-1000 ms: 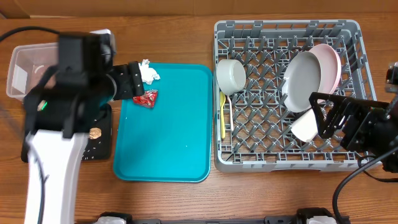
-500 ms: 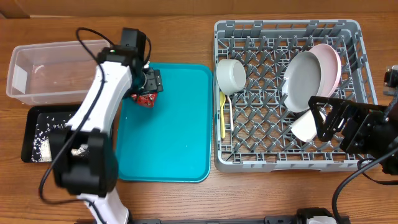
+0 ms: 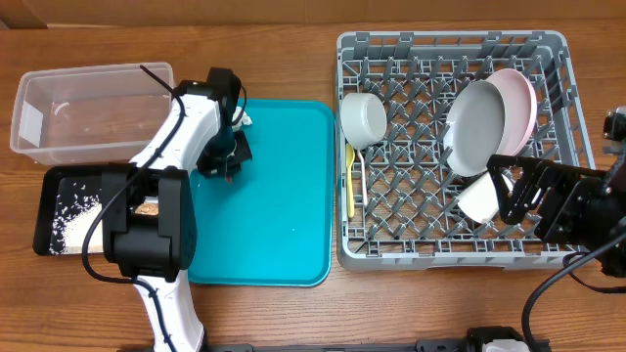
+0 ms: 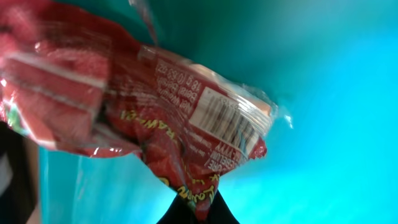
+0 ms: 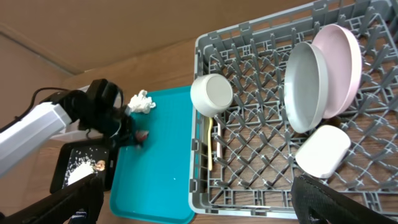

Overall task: Sort waste into correct bins and load items into the dishwasher rack
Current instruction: 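Drop the red wrapper into the clear plastic bin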

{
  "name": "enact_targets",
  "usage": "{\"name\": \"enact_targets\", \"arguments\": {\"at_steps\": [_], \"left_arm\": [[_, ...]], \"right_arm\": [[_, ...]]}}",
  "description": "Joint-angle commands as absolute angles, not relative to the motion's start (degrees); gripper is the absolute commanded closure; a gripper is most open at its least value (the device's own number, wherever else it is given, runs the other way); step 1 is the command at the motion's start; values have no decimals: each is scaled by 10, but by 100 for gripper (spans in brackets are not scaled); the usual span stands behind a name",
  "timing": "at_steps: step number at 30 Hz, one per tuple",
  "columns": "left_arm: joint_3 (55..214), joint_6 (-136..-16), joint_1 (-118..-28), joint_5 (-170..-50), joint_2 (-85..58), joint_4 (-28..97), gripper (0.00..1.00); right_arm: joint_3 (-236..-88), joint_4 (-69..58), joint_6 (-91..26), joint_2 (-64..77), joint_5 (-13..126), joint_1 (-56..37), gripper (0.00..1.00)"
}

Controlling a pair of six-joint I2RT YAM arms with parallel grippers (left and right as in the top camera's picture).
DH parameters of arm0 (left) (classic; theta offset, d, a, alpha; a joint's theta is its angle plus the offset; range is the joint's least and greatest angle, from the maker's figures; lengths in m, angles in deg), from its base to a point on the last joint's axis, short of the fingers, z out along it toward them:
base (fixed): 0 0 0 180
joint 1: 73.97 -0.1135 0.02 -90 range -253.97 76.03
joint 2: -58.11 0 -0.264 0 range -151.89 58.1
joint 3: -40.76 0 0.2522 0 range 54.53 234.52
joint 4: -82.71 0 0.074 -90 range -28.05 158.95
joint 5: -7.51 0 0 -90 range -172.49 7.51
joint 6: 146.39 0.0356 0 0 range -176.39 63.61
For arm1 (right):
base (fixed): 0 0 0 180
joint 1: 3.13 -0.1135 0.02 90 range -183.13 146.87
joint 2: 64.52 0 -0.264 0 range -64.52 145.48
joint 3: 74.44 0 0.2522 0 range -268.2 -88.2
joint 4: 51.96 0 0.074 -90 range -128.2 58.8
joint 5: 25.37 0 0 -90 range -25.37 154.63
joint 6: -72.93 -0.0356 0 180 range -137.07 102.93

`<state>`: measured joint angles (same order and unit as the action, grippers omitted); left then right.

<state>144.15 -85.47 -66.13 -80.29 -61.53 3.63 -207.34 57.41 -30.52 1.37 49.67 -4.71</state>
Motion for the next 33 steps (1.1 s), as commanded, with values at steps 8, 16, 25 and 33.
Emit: {"name": "enact_targets", "arguments": {"at_steps": [8,16,25,33], "left_arm": [[1535,-811,-696,-770,-431,-33,96],[1547,-794,-813,-742,-412,76,96],[1551,-724,-847,-806,-479,135,38],[1563,-660,-768,-875,-466,108,22]], "right_arm": [[-2075,566,-304,11,507,-50,0],[-2075,562,-304,11,507,-50,0],[-2075,559,-304,11,507,-50,0],[-2075,558,-304,11,507,-50,0]]}}
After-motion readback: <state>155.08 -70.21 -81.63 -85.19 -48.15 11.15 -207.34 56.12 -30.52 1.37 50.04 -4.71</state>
